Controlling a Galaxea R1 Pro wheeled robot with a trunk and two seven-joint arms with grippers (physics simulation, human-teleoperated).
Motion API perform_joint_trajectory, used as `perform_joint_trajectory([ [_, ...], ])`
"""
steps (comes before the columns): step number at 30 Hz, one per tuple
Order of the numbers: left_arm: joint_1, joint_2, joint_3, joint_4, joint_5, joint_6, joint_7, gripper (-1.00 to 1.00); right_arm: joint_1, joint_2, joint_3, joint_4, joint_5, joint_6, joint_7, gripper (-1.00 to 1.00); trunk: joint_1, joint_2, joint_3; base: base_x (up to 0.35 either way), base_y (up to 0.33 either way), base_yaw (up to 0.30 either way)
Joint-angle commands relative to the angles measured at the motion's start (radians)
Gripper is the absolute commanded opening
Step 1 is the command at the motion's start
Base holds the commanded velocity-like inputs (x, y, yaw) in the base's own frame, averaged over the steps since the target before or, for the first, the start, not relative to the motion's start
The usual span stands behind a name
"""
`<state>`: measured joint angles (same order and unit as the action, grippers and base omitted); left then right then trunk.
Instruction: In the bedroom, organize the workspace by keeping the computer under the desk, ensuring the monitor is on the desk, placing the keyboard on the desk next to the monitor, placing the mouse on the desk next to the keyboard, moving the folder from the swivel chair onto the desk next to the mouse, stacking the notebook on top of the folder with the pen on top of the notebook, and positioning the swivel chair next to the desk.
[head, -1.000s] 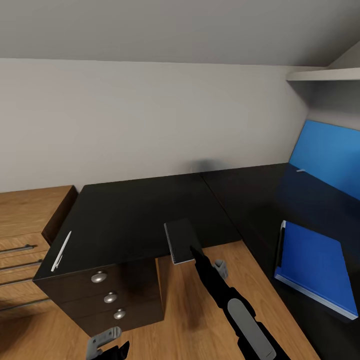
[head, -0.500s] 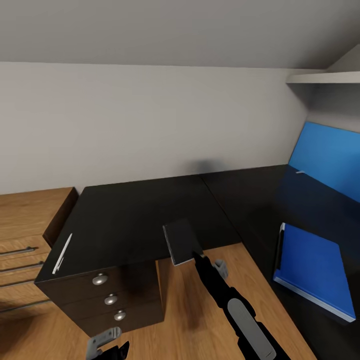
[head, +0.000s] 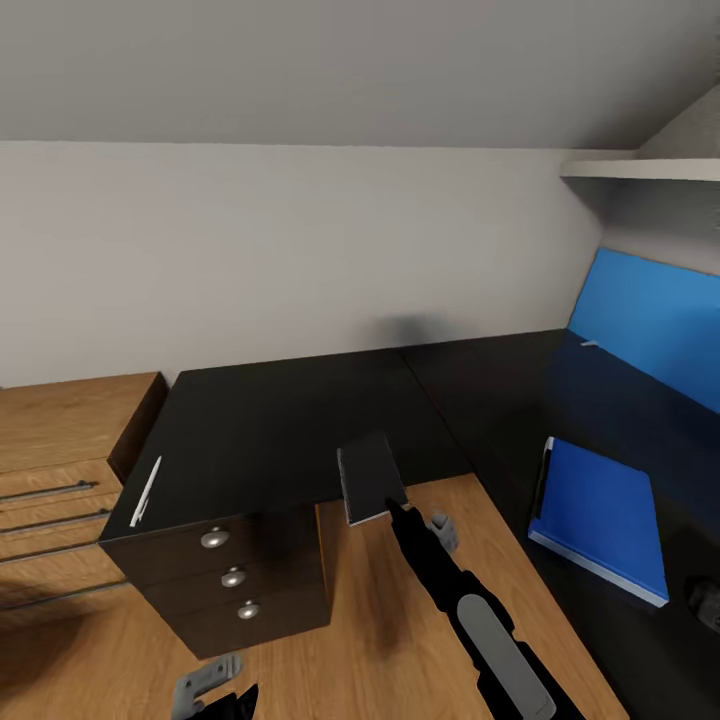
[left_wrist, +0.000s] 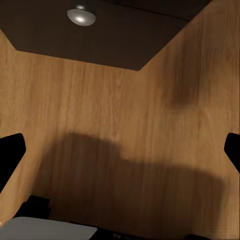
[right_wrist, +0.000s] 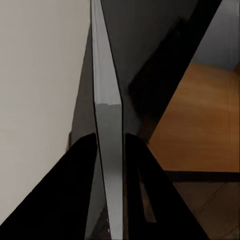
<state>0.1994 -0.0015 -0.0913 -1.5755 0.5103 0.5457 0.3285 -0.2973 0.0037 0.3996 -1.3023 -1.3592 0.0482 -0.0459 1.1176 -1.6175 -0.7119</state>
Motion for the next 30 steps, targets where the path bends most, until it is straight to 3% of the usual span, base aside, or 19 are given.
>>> perform_joint_trajectory([
  [1, 0.000, 0.000, -0.001, -0.002, 0.011, 0.002, 0.009, 1.00, 0.001, -0.003, 0.000, -0.011, -0.008, 0.002, -0.003, -1.00, -0.005, 0.007, 0.003, -0.337, 0.000, 0.000],
  [5, 0.000, 0.000, -0.001, -0.001, 0.010, 0.002, 0.009, 1.00, 0.002, -0.023, 0.000, -0.040, -0.009, 0.001, -0.003, -1.00, -0.020, 0.035, 0.015, -0.339, -0.009, 0.000],
  [11, 0.000, -0.003, -0.002, 0.006, 0.010, 0.002, 0.009, 1.00, 0.007, -0.094, -0.001, -0.129, -0.012, 0.002, -0.003, -1.00, -0.043, 0.077, 0.034, -0.331, -0.135, 0.000],
  [13, 0.000, -0.003, -0.002, 0.008, 0.010, 0.002, 0.009, 1.00, 0.009, -0.106, -0.001, -0.144, -0.012, 0.002, -0.003, -1.00, -0.051, 0.091, 0.040, -0.307, -0.188, -0.006],
  [14, 0.000, -0.004, -0.002, 0.011, 0.011, 0.002, 0.007, 1.00, 0.010, -0.138, -0.006, -0.172, -0.015, 0.001, -0.003, -1.00, -0.051, 0.091, 0.039, -0.239, -0.162, -0.130],
  [15, 0.000, -0.004, -0.006, 0.014, 0.011, 0.002, 0.007, 1.00, 0.010, -0.163, -0.030, -0.186, -0.043, 0.002, -0.004, -1.00, -0.051, 0.091, 0.038, -0.098, -0.067, -0.169],
  [20, 0.000, -0.001, -0.083, 0.030, 0.010, 0.000, 0.010, 1.00, 0.010, -0.226, -0.105, -0.202, -0.209, 0.006, -0.006, -1.00, -0.051, 0.091, 0.033, -0.030, -0.020, -0.187],
  [23, 0.000, 0.000, -0.097, 0.044, 0.010, 0.000, 0.010, 1.00, 0.010, -0.257, -0.144, -0.214, -0.264, 0.007, -0.006, -1.00, -0.051, 0.091, 0.030, -0.004, -0.003, -0.195],
  [26, 0.000, 0.000, -0.100, 0.048, 0.010, 0.000, 0.010, 1.00, 0.010, -0.269, -0.188, -0.213, -0.309, 0.007, -0.009, -1.00, -0.051, 0.091, 0.027, -0.001, -0.001, -0.196],
  [30, 0.000, 0.000, -0.100, 0.050, 0.010, -0.001, 0.010, 1.00, 0.010, -0.272, -0.210, -0.210, -0.326, 0.004, -0.012, -1.00, -0.051, 0.091, 0.023, 0.000, 0.000, -0.168],
])
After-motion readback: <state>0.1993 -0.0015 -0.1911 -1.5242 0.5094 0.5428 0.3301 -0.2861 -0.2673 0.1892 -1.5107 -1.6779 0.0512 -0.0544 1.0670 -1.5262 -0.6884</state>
